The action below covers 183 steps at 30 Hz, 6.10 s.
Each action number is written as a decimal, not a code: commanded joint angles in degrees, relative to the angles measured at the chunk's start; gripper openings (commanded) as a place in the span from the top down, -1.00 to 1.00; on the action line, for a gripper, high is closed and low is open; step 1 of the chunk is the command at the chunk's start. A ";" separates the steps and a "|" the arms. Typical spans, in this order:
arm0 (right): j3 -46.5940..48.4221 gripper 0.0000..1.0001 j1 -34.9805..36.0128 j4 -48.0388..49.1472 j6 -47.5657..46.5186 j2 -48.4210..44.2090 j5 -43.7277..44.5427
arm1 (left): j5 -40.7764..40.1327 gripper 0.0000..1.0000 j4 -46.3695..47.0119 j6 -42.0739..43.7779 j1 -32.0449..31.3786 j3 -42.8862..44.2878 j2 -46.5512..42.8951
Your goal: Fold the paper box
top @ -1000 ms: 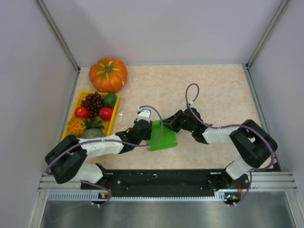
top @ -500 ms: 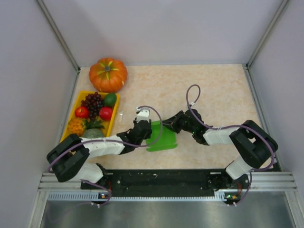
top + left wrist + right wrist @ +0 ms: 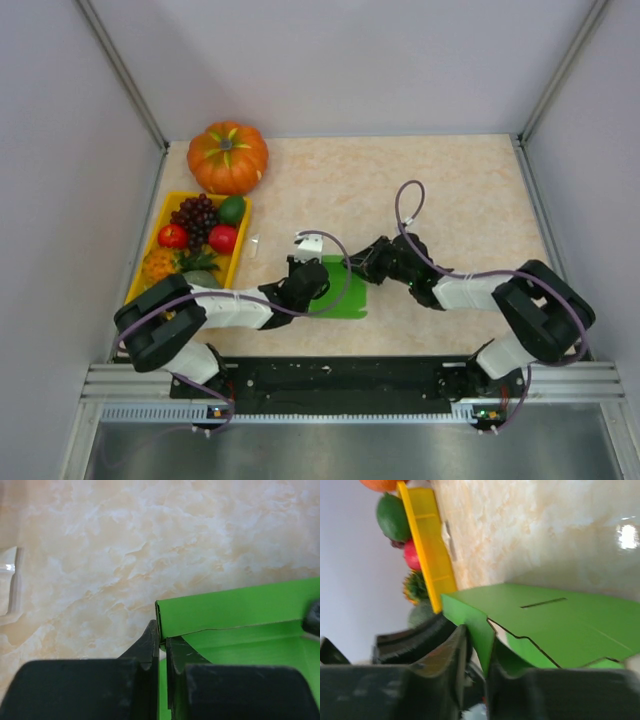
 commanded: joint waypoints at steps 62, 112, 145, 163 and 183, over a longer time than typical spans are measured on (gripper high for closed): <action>16.08 0.34 0.85 -20.54 -22.88 1.44 -6.91 | -7.56 1.00 7.32 1.58 -0.52 -6.92 -3.80; 4.56 0.41 2.43 -18.41 -41.42 -2.78 4.78 | -7.47 1.00 -0.85 -7.03 -0.43 -5.16 -5.12; 7.54 1.00 9.90 -6.10 -32.63 5.39 13.12 | -7.04 1.00 -2.08 -7.12 -2.45 -3.06 -3.98; 11.50 0.53 8.86 -24.78 -41.29 2.07 6.99 | -8.79 1.00 -2.53 -7.74 -3.42 -4.46 -4.59; 27.14 0.13 4.02 -52.68 -90.36 -6.48 8.91 | -8.00 1.00 -0.33 -3.70 -3.42 -5.69 -5.12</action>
